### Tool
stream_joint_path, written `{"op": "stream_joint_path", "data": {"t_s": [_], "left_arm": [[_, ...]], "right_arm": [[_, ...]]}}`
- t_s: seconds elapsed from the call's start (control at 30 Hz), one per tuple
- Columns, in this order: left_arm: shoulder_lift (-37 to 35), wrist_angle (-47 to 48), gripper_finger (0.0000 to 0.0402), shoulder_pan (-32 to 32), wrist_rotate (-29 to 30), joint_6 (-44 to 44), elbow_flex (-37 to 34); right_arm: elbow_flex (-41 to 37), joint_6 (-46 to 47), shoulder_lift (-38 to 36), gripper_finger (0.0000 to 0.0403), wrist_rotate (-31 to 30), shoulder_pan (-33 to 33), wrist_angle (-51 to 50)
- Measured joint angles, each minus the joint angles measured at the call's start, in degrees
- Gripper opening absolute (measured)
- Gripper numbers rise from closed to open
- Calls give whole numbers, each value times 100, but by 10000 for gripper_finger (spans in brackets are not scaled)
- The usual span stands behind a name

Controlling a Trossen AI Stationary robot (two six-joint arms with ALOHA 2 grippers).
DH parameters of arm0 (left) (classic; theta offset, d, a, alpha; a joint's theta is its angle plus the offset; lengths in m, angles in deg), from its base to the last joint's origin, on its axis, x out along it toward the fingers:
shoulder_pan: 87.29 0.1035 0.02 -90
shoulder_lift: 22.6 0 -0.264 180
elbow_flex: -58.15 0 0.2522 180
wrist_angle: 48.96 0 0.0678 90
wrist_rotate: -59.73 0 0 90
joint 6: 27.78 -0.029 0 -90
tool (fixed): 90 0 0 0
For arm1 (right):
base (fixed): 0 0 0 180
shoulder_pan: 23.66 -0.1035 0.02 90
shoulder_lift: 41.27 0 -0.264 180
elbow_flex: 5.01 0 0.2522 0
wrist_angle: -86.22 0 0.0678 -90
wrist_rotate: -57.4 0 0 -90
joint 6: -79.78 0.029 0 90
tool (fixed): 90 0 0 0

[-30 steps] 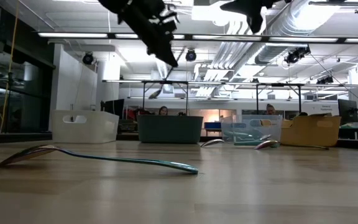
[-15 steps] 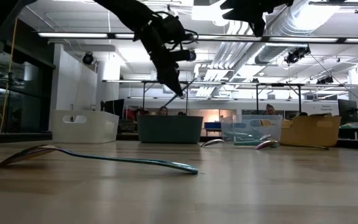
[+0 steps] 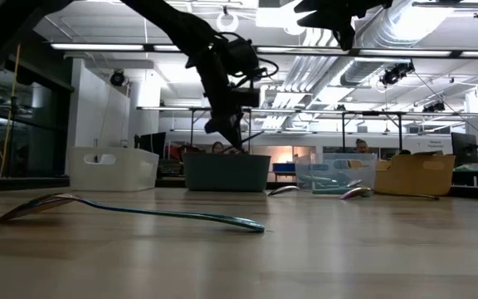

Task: Sort silverware by color (type)
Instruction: Put the gold spoon into the blue bin, then put the green spoon into the white bin

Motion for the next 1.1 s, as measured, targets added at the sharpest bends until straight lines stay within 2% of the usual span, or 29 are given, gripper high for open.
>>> {"op": "stream_joint_path", "data": {"t_s": [0.53,0.73,0.83,0.97,1.1], "left_arm": [[9,-28,79,-80,112,167,-2],[-153,51,111,-78,662,186,-4],[-476,102,123,-69,693,570,-4],[-1134,162,136,83,60,1834,-26],[-1945,169,141,330,-1091,3224,-237]], "right_arm": [[0,0,0,101,7,0,2],[0,0,0,101,7,0,-1],[0,-1,0,101,7,0,2],[0,-37,0,101,7,0,17],[0,-119,0,101,7,0,19]]}}
